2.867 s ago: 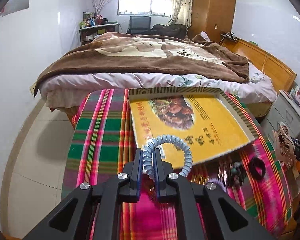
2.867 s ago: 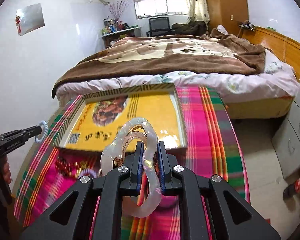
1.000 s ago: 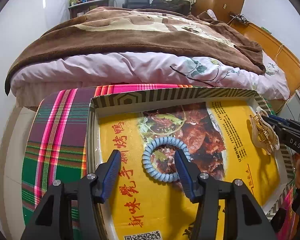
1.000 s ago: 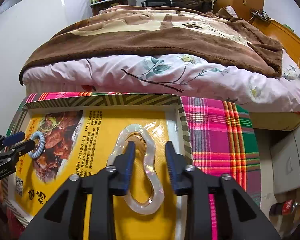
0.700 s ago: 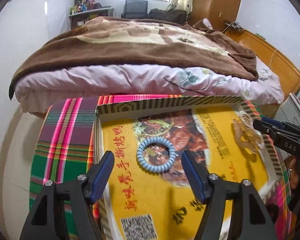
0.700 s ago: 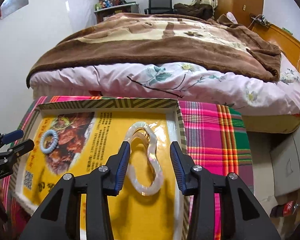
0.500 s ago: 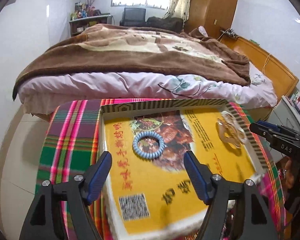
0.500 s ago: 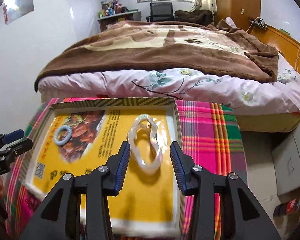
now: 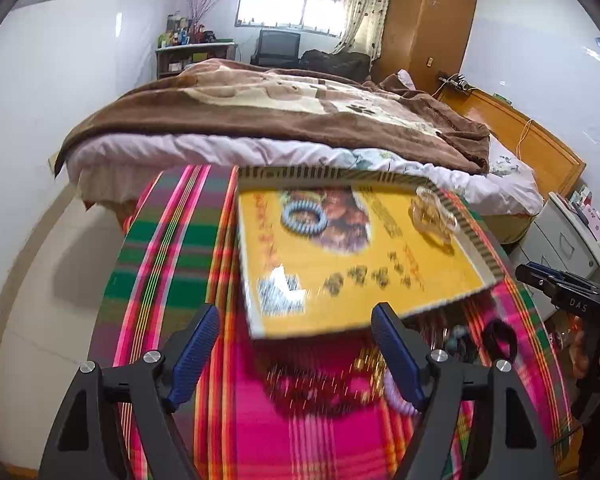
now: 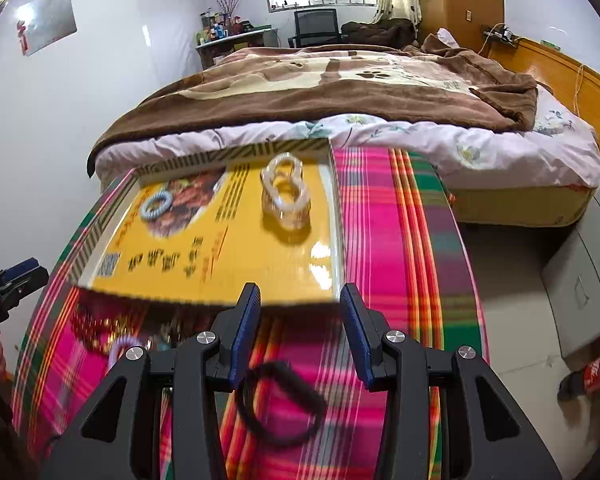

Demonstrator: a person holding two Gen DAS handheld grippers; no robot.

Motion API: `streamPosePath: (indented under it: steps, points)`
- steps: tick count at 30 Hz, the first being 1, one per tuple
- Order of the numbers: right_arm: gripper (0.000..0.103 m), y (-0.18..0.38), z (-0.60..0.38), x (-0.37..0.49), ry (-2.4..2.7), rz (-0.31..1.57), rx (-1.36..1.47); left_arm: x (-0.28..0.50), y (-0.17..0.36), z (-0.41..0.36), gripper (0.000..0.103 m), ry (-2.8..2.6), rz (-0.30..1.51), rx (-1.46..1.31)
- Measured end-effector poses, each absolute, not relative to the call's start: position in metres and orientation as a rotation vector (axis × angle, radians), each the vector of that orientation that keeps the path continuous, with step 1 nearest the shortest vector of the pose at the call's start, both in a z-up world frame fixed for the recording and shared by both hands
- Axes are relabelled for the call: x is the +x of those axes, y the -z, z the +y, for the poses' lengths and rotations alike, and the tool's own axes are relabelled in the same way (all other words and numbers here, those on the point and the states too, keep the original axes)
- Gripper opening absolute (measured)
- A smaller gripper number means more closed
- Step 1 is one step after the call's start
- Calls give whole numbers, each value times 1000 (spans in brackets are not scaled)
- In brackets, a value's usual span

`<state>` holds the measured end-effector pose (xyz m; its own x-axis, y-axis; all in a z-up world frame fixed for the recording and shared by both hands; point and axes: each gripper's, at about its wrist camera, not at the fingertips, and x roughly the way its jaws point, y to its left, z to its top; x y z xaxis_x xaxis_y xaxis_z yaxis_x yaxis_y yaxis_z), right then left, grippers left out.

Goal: Organize jewelry
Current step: 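Withdraw both grippers from the box back over the jewelry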

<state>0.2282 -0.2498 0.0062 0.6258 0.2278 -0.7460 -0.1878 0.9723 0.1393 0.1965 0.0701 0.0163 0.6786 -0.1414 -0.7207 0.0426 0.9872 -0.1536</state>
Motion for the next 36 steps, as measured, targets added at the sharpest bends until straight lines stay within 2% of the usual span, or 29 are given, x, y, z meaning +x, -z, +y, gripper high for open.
streamPosePath:
  steps: [12, 16, 18, 25, 27, 31, 33, 36]
  points:
    - [43, 13, -204, 182, -452, 852, -27, 151, 12, 84, 78, 108, 839, -189]
    - [42, 19, -177, 183, -516, 854, -72, 149, 17, 85, 78, 103, 851, -191]
    - [38, 20, -171, 188, -519, 868, -68, 148, 16, 85, 78, 101, 844, -192]
    - [37, 38, -151, 205, -506, 939, -62, 157, 24, 82, 78, 105, 868, -188]
    - [29, 42, -150, 208, -495, 956, -61, 158, 26, 81, 78, 104, 873, -192]
    - [23, 45, -147, 209, -473, 966, -86, 161, 29, 80, 78, 100, 884, -187]
    - [14, 45, -147, 209, -475, 971, -91, 162, 31, 79, 78, 100, 887, -192]
    - [14, 45, -148, 206, -456, 963, -104, 163, 32, 77, 78, 103, 892, -187]
